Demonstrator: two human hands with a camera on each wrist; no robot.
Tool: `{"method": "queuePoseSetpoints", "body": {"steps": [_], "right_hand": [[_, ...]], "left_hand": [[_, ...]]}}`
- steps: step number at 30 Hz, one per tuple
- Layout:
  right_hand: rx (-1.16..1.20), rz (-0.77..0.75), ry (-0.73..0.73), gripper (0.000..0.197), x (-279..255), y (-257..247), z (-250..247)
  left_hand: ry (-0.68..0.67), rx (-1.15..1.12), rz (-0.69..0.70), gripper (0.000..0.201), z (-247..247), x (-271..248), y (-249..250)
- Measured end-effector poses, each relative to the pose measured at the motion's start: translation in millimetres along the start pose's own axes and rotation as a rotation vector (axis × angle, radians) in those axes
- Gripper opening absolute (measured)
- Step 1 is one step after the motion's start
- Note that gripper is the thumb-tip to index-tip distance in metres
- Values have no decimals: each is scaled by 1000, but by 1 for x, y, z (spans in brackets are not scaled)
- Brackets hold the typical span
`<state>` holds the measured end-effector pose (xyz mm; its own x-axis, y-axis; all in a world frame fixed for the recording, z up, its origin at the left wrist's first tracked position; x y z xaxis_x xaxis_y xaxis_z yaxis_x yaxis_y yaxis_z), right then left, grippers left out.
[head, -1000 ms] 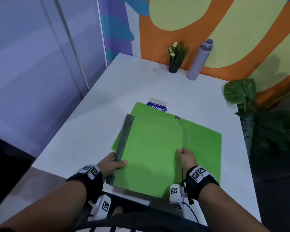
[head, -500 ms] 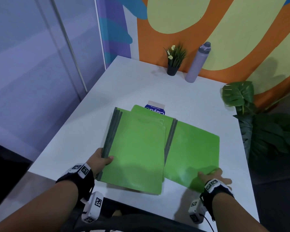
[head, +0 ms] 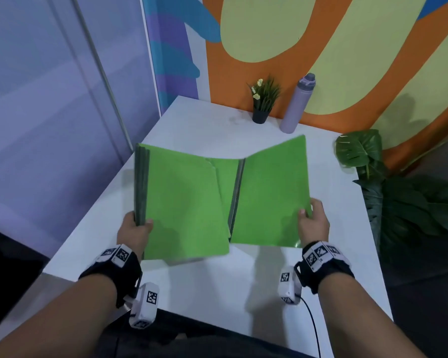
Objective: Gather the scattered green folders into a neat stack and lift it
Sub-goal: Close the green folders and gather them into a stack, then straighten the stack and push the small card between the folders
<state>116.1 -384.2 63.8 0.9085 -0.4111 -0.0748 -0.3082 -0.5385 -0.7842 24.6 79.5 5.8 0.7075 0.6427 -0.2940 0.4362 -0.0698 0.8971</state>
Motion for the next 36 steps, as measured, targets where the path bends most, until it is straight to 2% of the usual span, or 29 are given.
{"method": "queuePoseSetpoints", "body": {"steps": [3, 6, 11, 13, 16, 21, 24, 27, 29, 33, 36], "right_hand": [[50, -176, 20, 32, 1, -58, -18], [151, -285, 1, 35, -4, -103, -34], [415, -362, -115, 37, -20, -147, -44], [501, -334, -180, 37, -25, -152, -37], [531, -227, -235, 37, -26, -135, -12], [324, -94, -300, 29, -30, -78, 39], [285, -40, -331, 44, -31, -53, 52], [348, 117, -447, 71, -34, -35, 58], [369, 193, -542, 80, -39, -26, 66], [425, 243, -549, 63, -38, -12, 75], [504, 252, -499, 44, -36, -10, 72]], "left_hand": [[149, -15, 68, 32, -26, 2, 29], [223, -37, 123, 33, -50, 7, 50], [189, -46, 216, 34, -61, 13, 69], [134, -78, 243, 34, -54, 9, 74], [-9, -230, 230, 29, -33, 0, 76], [-255, -422, 21, 19, 8, -21, 59], [-352, -476, -30, 17, 23, -32, 52], [-427, -454, -38, 21, 35, -40, 51], [-458, -436, -9, 21, 43, -46, 53], [-467, -246, 75, 29, 55, -57, 57], [-555, -172, 121, 26, 68, -72, 65]]}}
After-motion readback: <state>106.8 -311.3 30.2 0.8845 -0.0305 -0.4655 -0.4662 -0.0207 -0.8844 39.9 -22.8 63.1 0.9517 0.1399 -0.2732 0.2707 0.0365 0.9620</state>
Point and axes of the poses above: each hand's wrist, its own x-axis towards the middle knuckle, its own z-axis out of the palm, y = z × x, the point moved 9 cm from there along x, towards the middle knuckle, and after that the axes turned 7 degrees about -x, right-handed, at the moved point
